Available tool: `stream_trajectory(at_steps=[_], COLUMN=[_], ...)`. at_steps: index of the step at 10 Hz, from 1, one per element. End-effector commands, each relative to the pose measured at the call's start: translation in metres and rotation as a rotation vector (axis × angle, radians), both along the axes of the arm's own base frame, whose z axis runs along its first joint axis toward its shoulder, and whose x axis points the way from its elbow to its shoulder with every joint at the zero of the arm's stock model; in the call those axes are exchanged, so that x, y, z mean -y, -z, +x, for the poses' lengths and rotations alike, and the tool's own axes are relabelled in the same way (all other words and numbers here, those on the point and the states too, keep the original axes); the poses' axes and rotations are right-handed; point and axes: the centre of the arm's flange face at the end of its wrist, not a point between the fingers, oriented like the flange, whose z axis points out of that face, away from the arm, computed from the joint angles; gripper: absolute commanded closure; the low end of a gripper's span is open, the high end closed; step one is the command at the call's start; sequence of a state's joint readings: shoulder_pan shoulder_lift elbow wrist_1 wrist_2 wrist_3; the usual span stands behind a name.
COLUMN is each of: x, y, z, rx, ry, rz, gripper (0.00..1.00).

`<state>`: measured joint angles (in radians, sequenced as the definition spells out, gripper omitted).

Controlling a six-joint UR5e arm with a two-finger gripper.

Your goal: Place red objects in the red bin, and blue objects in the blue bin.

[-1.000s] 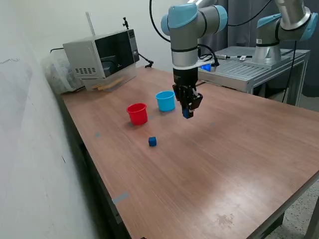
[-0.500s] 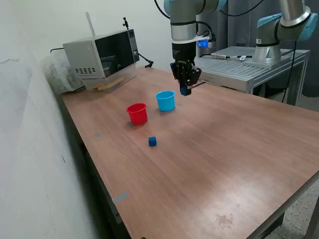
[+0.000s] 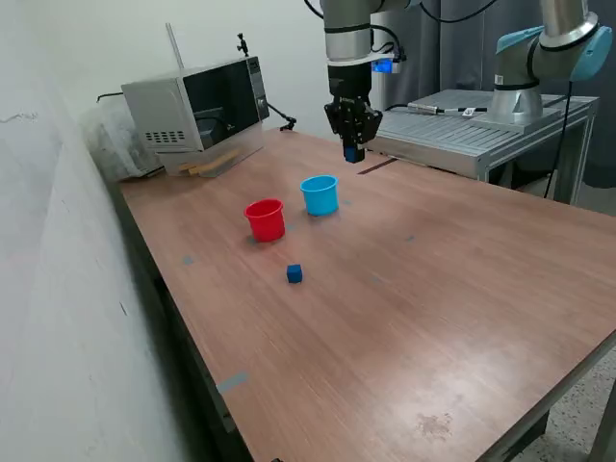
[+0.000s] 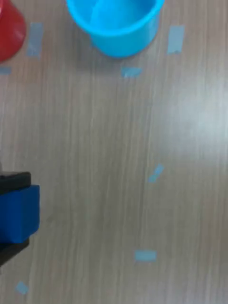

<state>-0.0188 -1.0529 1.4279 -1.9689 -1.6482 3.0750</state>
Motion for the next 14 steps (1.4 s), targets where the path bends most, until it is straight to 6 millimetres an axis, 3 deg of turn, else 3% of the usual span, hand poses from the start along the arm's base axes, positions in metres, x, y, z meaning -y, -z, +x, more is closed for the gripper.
stream_trajectory(at_steps=[1,6,7,8,11,14], x=[-0.061,-0.179,-0.194,-0.204,-0.204,-0.205], y=[-0.004,0.001,0.004,0.010,0.013,0.036], z=[-0.002,-0.009,-0.007,-0.003,-0.002,0.000], rx=[0.005,0.017,0.025,0.037,0.044,0.081], ry=[0.007,0.034,0.035,0.044,0.030,0.024], rz=[-0.001,-0.001,-0.003,-0.006,-0.008,-0.021], gripper=[1.00,1.00,1.00,1.00,1.00,1.00])
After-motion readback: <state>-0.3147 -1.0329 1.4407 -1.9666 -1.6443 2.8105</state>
